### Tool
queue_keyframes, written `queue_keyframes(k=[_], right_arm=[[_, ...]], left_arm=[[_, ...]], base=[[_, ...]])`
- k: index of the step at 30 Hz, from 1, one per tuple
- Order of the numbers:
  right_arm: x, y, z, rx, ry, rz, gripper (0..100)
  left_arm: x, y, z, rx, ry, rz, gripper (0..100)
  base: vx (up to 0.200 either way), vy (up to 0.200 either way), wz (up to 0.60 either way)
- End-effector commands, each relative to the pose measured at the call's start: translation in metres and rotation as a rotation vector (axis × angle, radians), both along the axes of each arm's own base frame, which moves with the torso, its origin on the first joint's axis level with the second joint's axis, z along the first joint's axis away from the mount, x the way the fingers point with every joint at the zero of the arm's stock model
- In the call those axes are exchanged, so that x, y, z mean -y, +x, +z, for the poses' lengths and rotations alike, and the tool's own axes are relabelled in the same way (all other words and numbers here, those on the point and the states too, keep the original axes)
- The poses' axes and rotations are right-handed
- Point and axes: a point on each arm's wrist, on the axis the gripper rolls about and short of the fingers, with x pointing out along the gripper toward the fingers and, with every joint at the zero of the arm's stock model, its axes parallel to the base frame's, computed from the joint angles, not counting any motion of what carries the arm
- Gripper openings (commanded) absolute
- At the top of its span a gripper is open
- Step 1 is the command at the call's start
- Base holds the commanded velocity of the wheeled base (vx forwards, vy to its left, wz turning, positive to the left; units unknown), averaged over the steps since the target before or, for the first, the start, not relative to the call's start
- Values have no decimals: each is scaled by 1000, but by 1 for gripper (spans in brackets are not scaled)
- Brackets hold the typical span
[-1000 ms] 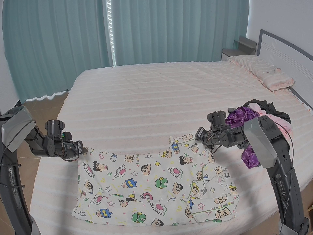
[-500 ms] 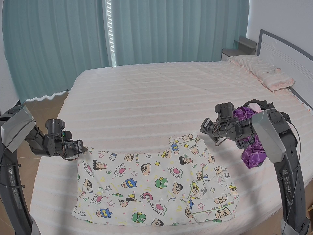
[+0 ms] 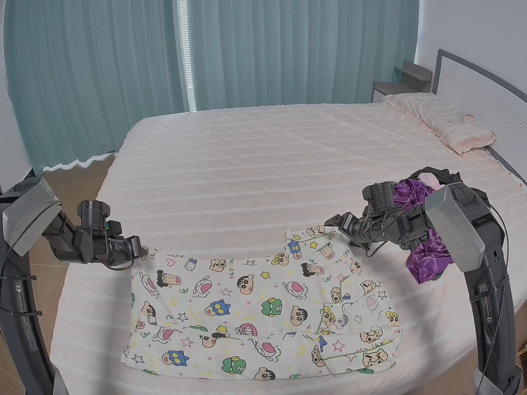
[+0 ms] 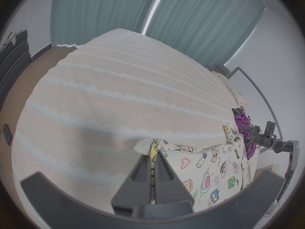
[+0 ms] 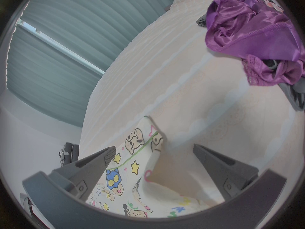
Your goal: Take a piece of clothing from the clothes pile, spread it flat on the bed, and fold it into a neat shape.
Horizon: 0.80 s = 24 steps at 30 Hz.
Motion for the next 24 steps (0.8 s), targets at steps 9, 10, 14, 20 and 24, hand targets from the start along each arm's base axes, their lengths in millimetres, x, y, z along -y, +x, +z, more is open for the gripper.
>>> queue_keyframes(k=[9, 10, 14, 20, 24], right_arm=[[-26, -9, -9, -6, -26, 108, 0], [-26, -9, -11, -10, -28, 110, 0], [-25, -9, -14, -13, -28, 106, 0], [-21, -7, -7, 66, 0, 90, 0], [-16, -11, -4, 122, 17, 82, 0]], left_arm=[[0, 0, -1, -4, -1, 1, 0], [0, 0, -1, -4, -1, 1, 0], [0, 1, 0, -1, -1, 1, 0], [-1, 0, 3, 7, 1, 2, 0], [-1, 0, 9, 21, 3, 5, 0]], base=[[0, 0, 0], [0, 0, 0], [0, 0, 0], [0, 0, 0], [0, 0, 0]])
